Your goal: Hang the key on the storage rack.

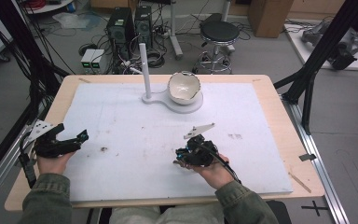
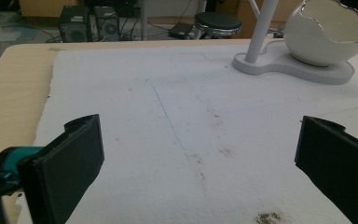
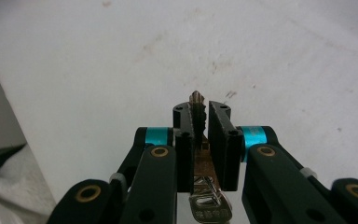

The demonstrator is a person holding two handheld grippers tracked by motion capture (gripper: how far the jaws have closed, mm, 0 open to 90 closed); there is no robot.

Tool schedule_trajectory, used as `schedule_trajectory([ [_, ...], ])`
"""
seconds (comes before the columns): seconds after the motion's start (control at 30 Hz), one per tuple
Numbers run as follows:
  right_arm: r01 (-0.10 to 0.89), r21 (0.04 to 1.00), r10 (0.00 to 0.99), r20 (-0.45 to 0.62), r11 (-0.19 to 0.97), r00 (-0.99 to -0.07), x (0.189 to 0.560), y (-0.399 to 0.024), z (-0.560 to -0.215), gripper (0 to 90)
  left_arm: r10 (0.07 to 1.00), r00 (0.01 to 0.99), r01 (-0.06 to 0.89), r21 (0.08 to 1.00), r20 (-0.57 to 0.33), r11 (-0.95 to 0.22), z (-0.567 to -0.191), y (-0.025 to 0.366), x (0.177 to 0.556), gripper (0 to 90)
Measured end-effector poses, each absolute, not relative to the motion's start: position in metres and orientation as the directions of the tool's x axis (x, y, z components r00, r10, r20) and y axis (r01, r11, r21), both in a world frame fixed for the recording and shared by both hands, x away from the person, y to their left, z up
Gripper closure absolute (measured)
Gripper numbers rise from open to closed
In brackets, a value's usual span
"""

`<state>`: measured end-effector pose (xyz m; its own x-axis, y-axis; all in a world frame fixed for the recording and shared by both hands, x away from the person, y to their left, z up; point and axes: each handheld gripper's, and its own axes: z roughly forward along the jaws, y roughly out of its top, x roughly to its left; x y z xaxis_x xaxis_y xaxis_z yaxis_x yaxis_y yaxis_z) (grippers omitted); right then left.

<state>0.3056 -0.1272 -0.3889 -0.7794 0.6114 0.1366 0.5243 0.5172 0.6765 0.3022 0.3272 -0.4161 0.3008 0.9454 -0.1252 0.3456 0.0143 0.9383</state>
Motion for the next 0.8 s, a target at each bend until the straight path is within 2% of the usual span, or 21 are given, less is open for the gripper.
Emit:
schedule_trajectory([
  [0.33,0.514,0.769,0.633,0.189,0.380,-0.751,0.305,-0.146,-0.371,81.0,0.945,0.301,0.346,0.938,-0.126,0.015,-0.416,0.327,0.302,1.7],
  [0.8,0.498,0.810,0.632,0.215,0.310,-0.744,0.306,-0.155,-0.350,80.9,0.948,0.298,0.346,0.938,-0.116,0.006,-0.416,0.327,0.301,1.7],
])
